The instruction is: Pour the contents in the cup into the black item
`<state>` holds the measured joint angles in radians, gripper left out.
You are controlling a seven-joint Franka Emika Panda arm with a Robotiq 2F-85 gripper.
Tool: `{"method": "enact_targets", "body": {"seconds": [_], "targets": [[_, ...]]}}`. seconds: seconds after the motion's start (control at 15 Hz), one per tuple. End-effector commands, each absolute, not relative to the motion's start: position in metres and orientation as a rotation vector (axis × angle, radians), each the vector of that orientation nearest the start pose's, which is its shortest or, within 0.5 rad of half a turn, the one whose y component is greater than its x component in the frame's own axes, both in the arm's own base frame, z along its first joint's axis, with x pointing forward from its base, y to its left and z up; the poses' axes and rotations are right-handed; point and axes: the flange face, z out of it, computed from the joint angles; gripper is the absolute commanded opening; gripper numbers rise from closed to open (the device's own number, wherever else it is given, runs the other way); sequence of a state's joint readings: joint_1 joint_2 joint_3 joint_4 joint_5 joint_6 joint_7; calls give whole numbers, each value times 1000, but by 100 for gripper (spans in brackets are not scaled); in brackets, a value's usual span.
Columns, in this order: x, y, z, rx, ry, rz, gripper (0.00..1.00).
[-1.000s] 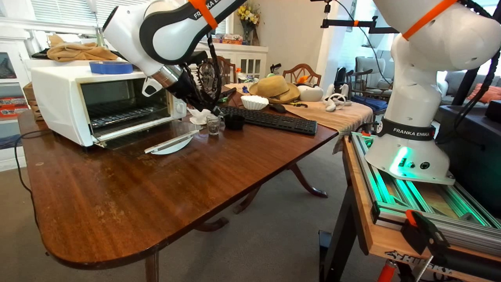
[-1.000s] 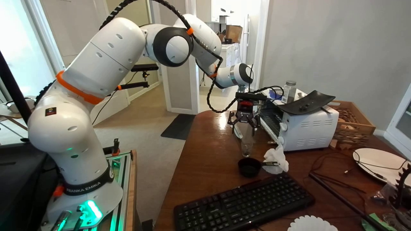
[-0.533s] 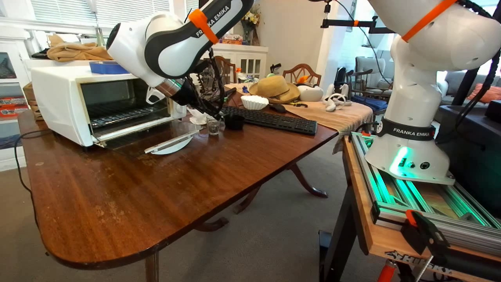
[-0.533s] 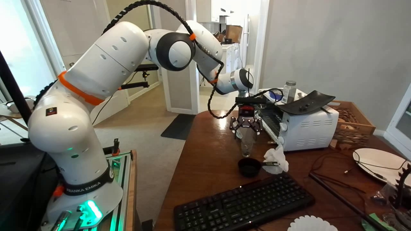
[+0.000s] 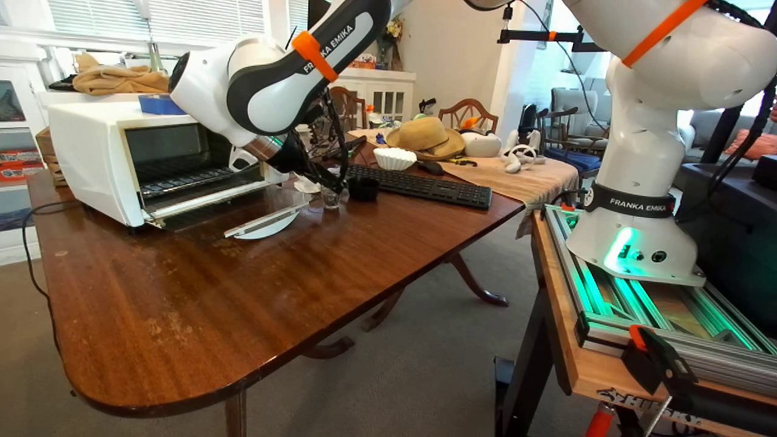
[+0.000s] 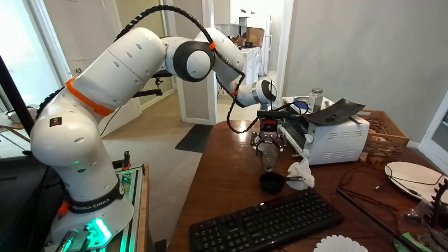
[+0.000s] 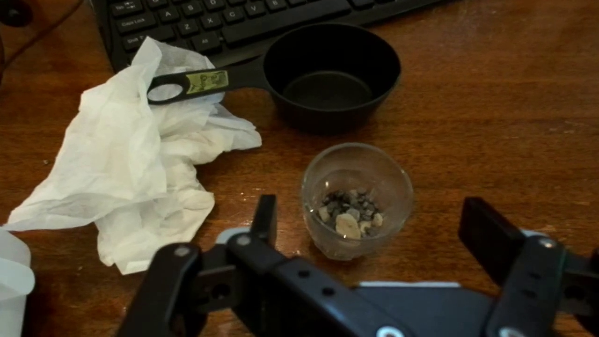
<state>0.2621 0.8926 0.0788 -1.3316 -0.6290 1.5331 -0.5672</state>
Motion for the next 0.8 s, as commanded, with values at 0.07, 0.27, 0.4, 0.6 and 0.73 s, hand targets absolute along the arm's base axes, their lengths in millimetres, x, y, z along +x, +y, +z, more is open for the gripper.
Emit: {"method": "enact_targets", "body": {"seconds": [0.07, 0.27, 0.4, 0.6, 0.73], "targets": [[655, 146, 157, -2842, -1771, 1259, 99], [654, 144, 150, -2823, -1778, 1323, 98], [654, 144, 147, -2821, -1779, 1332, 97], [657, 148, 150, -2825, -1785, 1338, 97], [659, 151, 149, -2818, -1796, 1344, 97]]}}
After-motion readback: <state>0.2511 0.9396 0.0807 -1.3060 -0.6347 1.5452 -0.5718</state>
